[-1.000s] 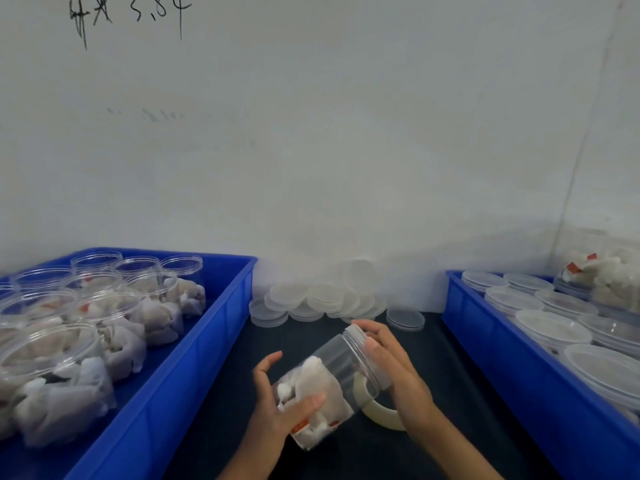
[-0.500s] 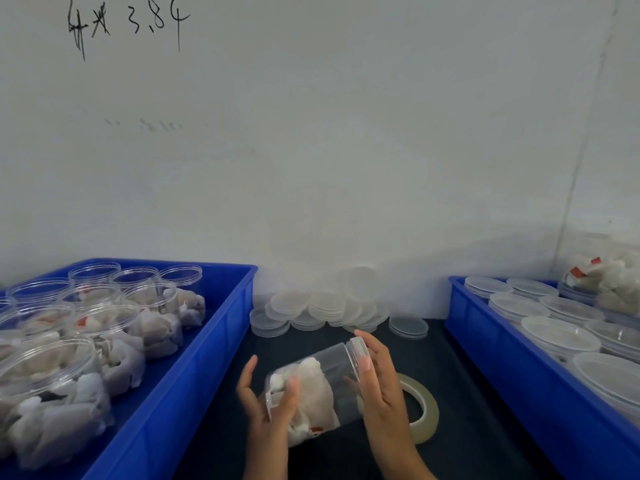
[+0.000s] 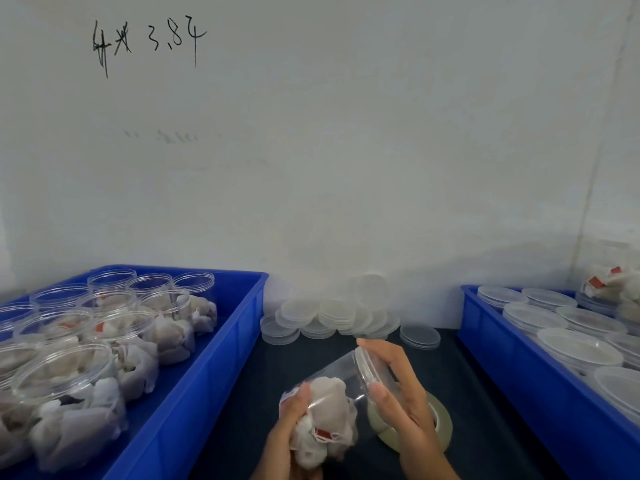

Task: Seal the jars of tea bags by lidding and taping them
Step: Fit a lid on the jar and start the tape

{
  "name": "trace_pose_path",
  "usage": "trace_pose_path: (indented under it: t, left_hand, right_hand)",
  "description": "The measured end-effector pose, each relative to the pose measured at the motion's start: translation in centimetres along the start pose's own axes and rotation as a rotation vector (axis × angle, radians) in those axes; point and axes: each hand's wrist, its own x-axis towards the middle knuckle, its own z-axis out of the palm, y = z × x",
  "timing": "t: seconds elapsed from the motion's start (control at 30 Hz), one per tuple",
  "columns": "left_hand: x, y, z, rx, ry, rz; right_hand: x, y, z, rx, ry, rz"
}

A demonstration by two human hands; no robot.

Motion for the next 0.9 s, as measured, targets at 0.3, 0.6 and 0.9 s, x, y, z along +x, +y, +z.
trace_pose_path:
  t: [0.3,0.6,0.9]
  left_hand:
    - [-0.7,-0.1,0.0,0.242,-0.017,0.096]
    - [1.0,-0.5,-0.3,0.438,0.159,0.262]
    - [0.4,0.0,-0.3,0.259,0.188,0.102]
  right_hand:
    - [0.2,1.0,0.2,0.024,-0.061,0.133]
    - [1.1,0.8,-0.7,0.006,-0.173,0.299]
    - [0.2,1.2,-0.3,0.002,-0.155,0.245]
